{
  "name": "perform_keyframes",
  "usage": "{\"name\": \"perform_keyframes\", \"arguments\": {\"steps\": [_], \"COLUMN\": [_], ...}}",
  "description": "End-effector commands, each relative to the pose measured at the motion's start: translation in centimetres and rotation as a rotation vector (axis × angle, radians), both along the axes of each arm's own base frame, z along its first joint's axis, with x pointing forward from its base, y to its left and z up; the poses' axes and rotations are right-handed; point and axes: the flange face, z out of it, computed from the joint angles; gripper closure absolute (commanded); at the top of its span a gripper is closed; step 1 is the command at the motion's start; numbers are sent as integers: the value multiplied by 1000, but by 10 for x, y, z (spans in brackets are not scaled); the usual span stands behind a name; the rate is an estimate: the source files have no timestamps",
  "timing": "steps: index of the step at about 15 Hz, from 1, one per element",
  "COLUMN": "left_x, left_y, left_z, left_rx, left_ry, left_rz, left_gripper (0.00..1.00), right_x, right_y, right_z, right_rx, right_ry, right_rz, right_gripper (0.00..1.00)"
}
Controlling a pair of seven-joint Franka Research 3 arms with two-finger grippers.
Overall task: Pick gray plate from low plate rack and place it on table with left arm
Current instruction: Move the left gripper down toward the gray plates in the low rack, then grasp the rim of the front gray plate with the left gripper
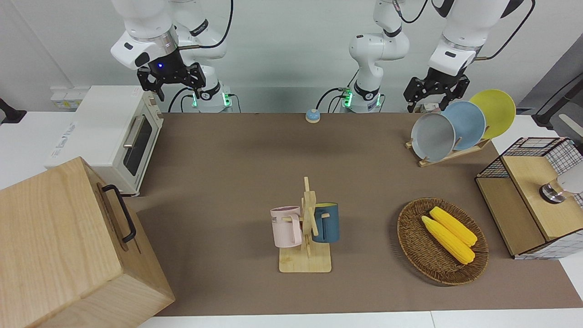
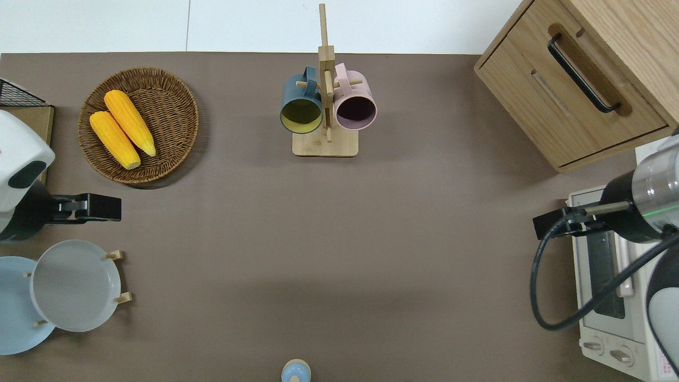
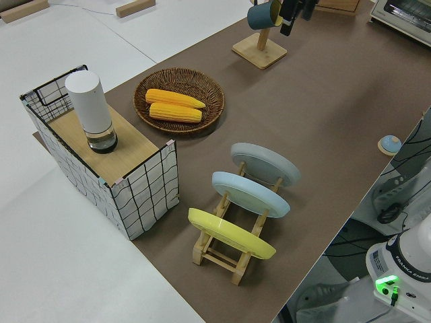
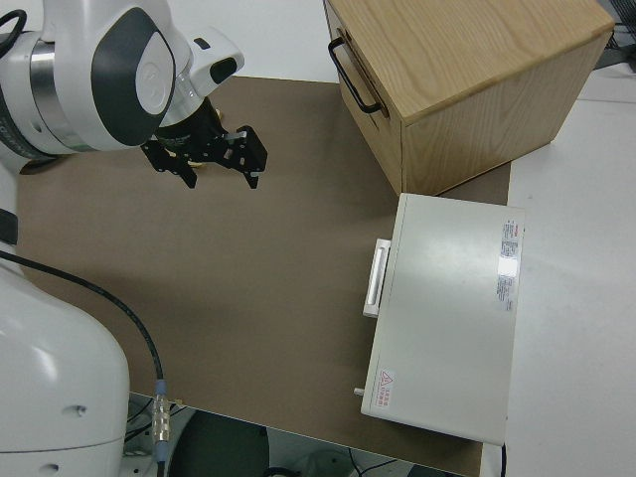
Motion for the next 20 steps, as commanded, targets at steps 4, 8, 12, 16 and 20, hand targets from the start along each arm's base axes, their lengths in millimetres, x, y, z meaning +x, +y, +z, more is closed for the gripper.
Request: {"name": "perform_keyframes", "arguments": {"steps": [4, 8, 12, 16, 20], "left_x": [4, 7, 5, -6, -24], "left_y": [-7, -8, -5, 1, 16], "left_z": [-9, -12, -18, -41, -74], "left_rx": [-8, -7, 17, 151, 286], "left_ry": [30, 36, 30, 46, 95], "left_rz": [38, 35, 44, 13, -10], "left_gripper": [5, 5, 5, 7, 7], "right_x": [-3, -3, -3, -3, -3], "right_y": [-3, -3, -4, -4, -3], "right_z": [4, 4, 4, 4, 4], "right_rx": [3, 3, 3, 3, 3], "right_ry": [5, 5, 5, 5, 5], "right_rz": [-3, -3, -5, -5, -3], "right_gripper": [11, 11, 11, 11, 13]}}
